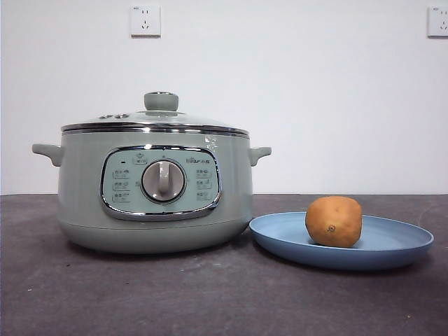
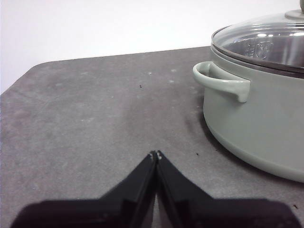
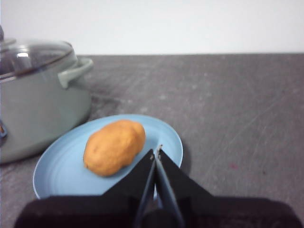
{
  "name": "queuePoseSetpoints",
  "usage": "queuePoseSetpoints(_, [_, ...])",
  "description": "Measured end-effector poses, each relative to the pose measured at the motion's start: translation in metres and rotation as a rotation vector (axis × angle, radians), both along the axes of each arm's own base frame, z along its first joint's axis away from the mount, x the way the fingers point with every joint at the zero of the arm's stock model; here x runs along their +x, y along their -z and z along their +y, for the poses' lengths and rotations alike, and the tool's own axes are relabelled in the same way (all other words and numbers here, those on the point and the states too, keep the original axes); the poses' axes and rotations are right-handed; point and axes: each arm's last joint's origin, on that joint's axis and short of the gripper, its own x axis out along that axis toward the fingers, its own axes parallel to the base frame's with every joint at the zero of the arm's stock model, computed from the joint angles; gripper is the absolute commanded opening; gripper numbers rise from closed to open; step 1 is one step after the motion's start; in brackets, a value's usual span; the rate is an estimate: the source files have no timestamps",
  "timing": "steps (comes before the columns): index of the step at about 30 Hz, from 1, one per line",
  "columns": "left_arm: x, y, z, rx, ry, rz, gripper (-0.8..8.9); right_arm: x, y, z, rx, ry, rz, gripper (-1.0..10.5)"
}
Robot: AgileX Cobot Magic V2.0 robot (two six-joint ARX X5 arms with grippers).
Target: Take the potato out from the steamer,put the potato on the plate,close the lid
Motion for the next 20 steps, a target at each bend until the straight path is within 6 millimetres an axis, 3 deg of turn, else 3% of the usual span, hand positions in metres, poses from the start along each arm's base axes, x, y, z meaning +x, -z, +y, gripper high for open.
queuePoseSetpoints(20, [0.0000,0.0001,0.0000,0.000,0.000,0.001,-0.04,0.0002,0.0005,-0.0001,0.063,0.012,0.027,0.0])
